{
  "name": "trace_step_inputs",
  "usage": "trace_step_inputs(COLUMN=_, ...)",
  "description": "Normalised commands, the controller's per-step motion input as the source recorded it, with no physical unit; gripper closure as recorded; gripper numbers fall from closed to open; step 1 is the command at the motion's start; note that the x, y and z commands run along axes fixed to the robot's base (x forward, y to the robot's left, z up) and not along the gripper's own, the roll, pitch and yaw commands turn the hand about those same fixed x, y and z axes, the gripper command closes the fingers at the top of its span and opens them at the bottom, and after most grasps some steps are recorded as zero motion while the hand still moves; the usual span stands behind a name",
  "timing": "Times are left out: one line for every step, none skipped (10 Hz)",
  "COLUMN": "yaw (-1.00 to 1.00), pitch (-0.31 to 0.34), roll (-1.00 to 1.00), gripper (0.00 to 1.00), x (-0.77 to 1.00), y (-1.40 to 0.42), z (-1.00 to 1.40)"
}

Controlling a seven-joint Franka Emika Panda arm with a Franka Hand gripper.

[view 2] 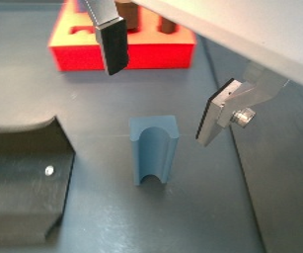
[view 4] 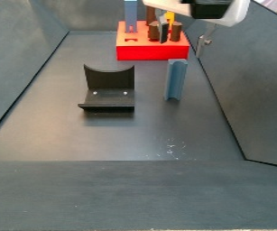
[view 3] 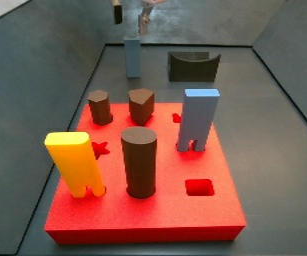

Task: Pick up the arch object. Move up. Rotate the arch object. Move to above the board. Insert the arch object.
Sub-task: Rotate the arch object.

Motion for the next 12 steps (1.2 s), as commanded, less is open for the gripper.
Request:
trace_step_inputs(yaw=1.0, pitch=0.009, roll=-0.01, gripper=0.0, x=0.04, y=0.0, z=-0.03)
trace_step_inputs(yaw=1.0, pitch=0.01, roll=-0.01, gripper=0.0, x=0.04, y=0.0, z=-0.03)
trace_step_inputs(yaw=1.0, pitch=0.011, roll=-0.01, gripper=0.0, x=0.04, y=0.0, z=-0.03)
trace_step_inputs(yaw=1.0, pitch=0.012, roll=-0.01, gripper=0.0, x=0.04, y=0.0, z=-0.03)
trace_step_inputs(yaw=1.0, pitch=0.014, roll=-0.01, gripper=0.0, x=0.04, y=0.0, z=-0.03)
trace_step_inputs(yaw=1.0, pitch=0.016, roll=-0.01, gripper=0.0, x=0.04, y=0.0, z=-0.03)
trace_step_inputs(yaw=1.0, pitch=0.018, roll=-0.02, gripper=0.0, x=0.04, y=0.0, z=-0.03)
trace_step_inputs(yaw=1.0, pitch=0.022, roll=-0.02, gripper=0.0, x=0.04, y=0.0, z=-0.03)
trace_step_inputs(yaw=0.91, pitch=0.027, roll=-0.02, gripper=0.0, x=0.04, y=0.0, z=-0.03)
trace_step_inputs(yaw=0.66, pitch=0.027, roll=-0.02, gripper=0.0, x=0.04, y=0.0, z=-0.03)
trace_step_inputs(yaw=0.44, pitch=0.027, roll=-0.02, gripper=0.0, x=0.04, y=0.0, z=-0.03)
trace_step_inputs(yaw=0.29, pitch=0.026, roll=-0.02, gripper=0.0, x=0.04, y=0.0, z=-0.03)
